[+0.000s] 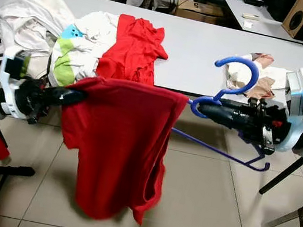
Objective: Hang hanger
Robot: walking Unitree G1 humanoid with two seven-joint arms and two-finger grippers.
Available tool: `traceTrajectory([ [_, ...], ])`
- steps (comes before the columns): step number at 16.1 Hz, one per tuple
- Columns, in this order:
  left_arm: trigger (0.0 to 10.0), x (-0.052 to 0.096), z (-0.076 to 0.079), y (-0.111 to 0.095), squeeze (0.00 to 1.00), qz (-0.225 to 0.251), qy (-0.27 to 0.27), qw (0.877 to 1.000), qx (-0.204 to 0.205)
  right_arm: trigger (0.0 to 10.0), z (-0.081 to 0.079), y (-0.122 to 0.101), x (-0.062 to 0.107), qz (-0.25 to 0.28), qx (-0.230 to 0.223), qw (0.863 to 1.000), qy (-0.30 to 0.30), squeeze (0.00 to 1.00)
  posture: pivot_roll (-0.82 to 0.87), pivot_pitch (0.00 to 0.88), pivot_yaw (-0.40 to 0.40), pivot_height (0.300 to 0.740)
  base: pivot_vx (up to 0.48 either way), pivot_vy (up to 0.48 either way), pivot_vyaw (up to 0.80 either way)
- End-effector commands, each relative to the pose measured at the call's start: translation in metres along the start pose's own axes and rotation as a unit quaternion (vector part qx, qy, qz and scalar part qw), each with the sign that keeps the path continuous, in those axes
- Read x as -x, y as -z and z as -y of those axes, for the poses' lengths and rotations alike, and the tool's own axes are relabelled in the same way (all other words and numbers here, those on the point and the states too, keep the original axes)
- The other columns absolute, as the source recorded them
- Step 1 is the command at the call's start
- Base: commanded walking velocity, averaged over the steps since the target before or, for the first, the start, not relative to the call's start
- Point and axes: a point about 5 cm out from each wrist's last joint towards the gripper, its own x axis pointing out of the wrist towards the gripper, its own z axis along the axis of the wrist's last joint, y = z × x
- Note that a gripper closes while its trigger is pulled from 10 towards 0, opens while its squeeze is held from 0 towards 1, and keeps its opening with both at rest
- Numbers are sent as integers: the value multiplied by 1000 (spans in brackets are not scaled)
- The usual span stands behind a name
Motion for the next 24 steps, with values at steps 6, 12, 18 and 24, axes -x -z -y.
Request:
traceTrajectory([
  [6,0,16,-6,-3,0,6,-52,999,-14,10000,1,-11,2,16,21,1000,1,0,-42,0,3,740,0,0,0],
  [12,0,22,-14,-21,0,87,-96,991,-29,10000,0,-9,3,17,21,1000,4,0,-43,0,4,740,0,0,0],
  [18,10000,8,-5,-1,1000,-3,-54,998,-34,10000,1,-9,2,19,22,1000,3,0,-40,0,6,740,0,0,0],
  [24,10000,12,-5,-18,1000,6,-56,997,-56,10000,1,-10,3,18,24,1000,5,0,-42,0,8,740,0,0,0],
])
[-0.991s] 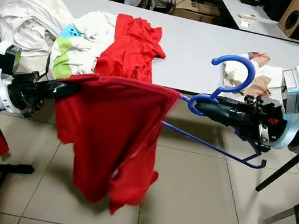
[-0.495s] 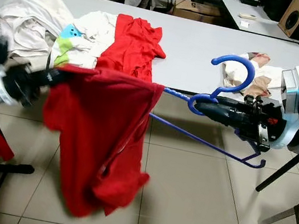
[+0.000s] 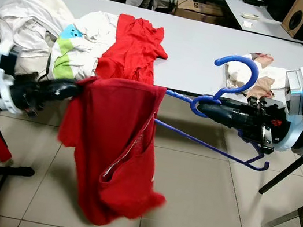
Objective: Hang hanger
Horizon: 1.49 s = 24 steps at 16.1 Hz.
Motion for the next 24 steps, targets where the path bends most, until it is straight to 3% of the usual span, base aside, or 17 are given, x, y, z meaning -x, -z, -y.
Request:
traceTrajectory([
  [1,10000,6,-3,-13,1000,7,-5,1000,-13,10000,1,-10,3,15,23,1000,4,0,-40,0,6,740,0,0,0],
  [2,10000,7,-3,-14,1000,8,-6,1000,-14,10000,1,-10,3,14,23,1000,4,0,-40,0,6,740,0,0,0],
  [4,10000,8,-6,-36,1000,61,-8,997,-39,10000,4,-7,2,-3,22,1000,11,0,-36,0,3,740,0,0,0],
  [6,10000,-12,1,-60,1000,82,29,994,-69,10000,7,-4,-1,-15,21,1000,14,0,-30,0,-6,740,0,0,0],
  [8,10000,-40,14,-66,1000,23,88,990,-112,10000,9,-5,-6,-20,30,999,11,0,-25,0,-9,740,0,0,0],
  [9,10000,-57,25,-61,1000,-29,138,981,-132,10000,11,-6,-10,-20,37,999,13,0,-25,0,-9,740,0,0,0],
  [10,10000,-63,27,-58,906,-49,148,978,-135,10000,12,-7,-10,-21,40,999,13,0,-25,0,-9,740,0,0,0],
  [11,10000,-74,31,-52,0,-80,173,971,-143,10000,13,-8,-11,-22,43,999,13,0,-30,0,-2,740,0,0,0],
  [14,10000,-86,32,-45,0,-127,180,964,-151,10000,14,-9,-13,-28,48,998,10,0,-34,0,3,740,0,0,0],
  [18,10000,-103,38,-51,0,-119,212,956,-165,10000,12,-5,-16,-48,49,998,1,0,-40,0,8,740,0,0,0],
  [22,10000,-107,40,-56,0,-126,228,950,-174,10000,14,-1,-20,-64,50,997,-5,0,-35,0,2,740,0,0,0],
  [23,4118,-108,40,-58,0,-126,229,949,-178,10000,15,-2,-22,-64,51,997,-7,0,-35,0,2,740,0,0,0],
  [24,1059,-109,39,-59,0,-126,227,949,-179,10000,15,-2,-23,-65,52,996,-8,0,-35,0,2,740,0,0,0],
])
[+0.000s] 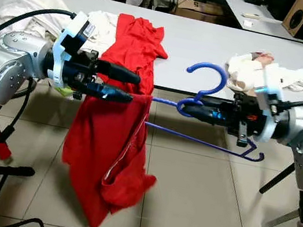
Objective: Hang hanger
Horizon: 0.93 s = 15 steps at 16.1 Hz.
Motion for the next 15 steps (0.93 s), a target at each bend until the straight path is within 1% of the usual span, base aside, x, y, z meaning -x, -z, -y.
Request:
traceTrajectory([
  [1,0,-3,-2,-6,0,-15,4,1000,-18,10000,3,-11,-1,8,26,1000,-1,0,-35,0,2,740,0,0,0],
  [3,0,-4,-3,5,0,-62,-1,998,-24,10000,4,-12,-3,8,30,1000,-3,0,-34,0,4,740,0,0,0],
  [4,314,-5,-3,7,0,-67,-2,998,-23,10000,4,-12,-4,10,31,999,-4,0,-34,0,4,740,0,0,0],
  [5,0,-6,-4,9,0,-71,-3,997,-20,10000,4,-13,-5,11,31,999,-5,0,-34,0,4,740,0,0,0],
  [6,0,-6,-4,11,0,-74,-6,997,-19,10000,4,-13,-6,14,32,999,-7,0,-35,0,6,740,0,0,0],
  [11,0,-9,-5,9,0,-67,9,998,-13,10000,3,-15,-10,20,35,999,-13,0,-36,0,9,740,0,0,0],
  [13,0,-10,-4,9,0,-62,20,998,-10,10000,3,-16,-10,23,31,999,-14,0,-37,0,11,740,0,0,0],
  [15,0,-11,-2,8,0,-48,29,998,-4,10000,3,-16,-9,26,19,999,-15,0,-37,0,11,740,0,0,0],
])
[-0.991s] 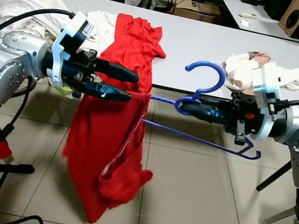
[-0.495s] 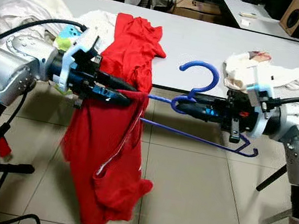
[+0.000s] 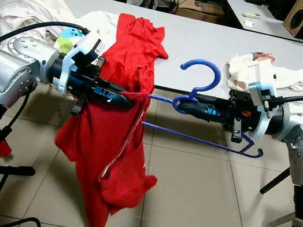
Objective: Hang hanger
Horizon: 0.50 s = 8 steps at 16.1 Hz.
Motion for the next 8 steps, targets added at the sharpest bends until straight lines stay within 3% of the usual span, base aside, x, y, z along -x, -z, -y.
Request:
traceTrajectory([
  [1,0,-3,0,-9,0,19,9,1000,-11,10000,1,-14,-2,21,20,1000,-8,0,-37,0,12,740,0,0,0],
  [2,0,-2,0,-8,0,24,7,1000,-7,10000,3,-13,0,19,16,1000,4,725,-35,0,10,740,0,0,0],
  [3,0,1,1,-4,0,27,-2,1000,1,10000,8,-15,7,24,5,999,32,1000,-34,0,8,740,0,0,0],
  [8,0,1,1,-4,0,27,-2,1000,1,10000,8,-15,7,24,5,999,32,1000,-34,0,8,740,0,0,0],
])
